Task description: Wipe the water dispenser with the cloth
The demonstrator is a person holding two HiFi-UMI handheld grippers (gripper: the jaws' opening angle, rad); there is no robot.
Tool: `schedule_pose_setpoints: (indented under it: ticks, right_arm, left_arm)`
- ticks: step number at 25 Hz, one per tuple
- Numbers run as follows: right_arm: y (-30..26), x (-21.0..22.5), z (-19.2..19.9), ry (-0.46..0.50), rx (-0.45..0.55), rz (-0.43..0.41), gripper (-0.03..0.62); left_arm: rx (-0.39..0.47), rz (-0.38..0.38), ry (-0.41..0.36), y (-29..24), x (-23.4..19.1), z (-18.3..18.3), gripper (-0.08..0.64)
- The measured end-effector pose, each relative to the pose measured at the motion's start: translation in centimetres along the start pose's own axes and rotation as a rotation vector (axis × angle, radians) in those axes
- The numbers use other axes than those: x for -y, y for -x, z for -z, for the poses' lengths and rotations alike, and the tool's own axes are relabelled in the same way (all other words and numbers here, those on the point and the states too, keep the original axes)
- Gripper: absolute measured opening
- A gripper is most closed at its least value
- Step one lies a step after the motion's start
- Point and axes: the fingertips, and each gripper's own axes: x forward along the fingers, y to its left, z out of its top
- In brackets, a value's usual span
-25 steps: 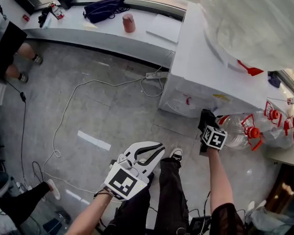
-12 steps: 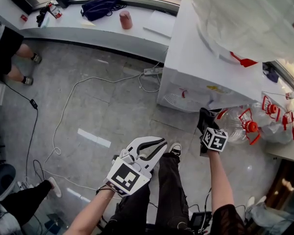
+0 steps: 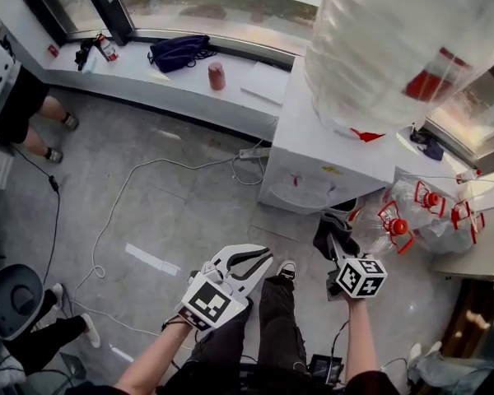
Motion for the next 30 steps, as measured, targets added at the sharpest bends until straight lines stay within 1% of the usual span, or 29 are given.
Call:
schedule_pose_setpoints:
  ticks: [4,8,11,13,16,20,24,28,30]
  right_arm:
    - [5.7,-4.5,-3.7,0.021,0.033,-0.041,0.11]
    - [10.5,-8.7,-7.1,0.08,0.09,-0.053,0.109]
    - [14.4,-10.8,-8.3,0.115,0.126,-0.049,0.11]
    - [16.3,-12.2,-8.8,0.126,0.137,-0.045,0.109]
    - [18.7,-14.0,-8.9,0.11,0.159,-0.041,0.11]
    - [21.1,-15.0,-9.0,0.08,0.194,-0.033,0.11]
    - [23.0,-15.9,-8.9,0.073,0.188,-0.04,0.11]
    - [24.4,-16.2,-8.3,0.077,0.197,-0.044,0.109]
    - [25.3,-16.5,-7.8,0.093,0.202,-0.051,0.109]
  left_arm:
    - [0.002,-0.002,-0.011,3.4,1.5,-2.5,0.043]
    - [0.026,-0.012,-0.045,6.7,2.5,-4.7,0.043]
    - [0.053,-0.026,-0.018,8.8,4.1,-5.8,0.043]
    - [0.064,-0.039,-0.001,10.1,4.6,-6.3,0.042]
    - [0.065,-0.054,0.01,11.8,5.5,-6.3,0.043]
    - [0.071,-0.067,-0.007,13.2,5.8,-6.8,0.043]
    - [0.088,-0.089,0.013,14.5,6.5,-7.5,0.043]
    - [0.089,-0.073,0.012,14.8,9.2,-7.5,0.043]
    - [0.084,-0.063,0.007,14.9,11.0,-7.4,0.043]
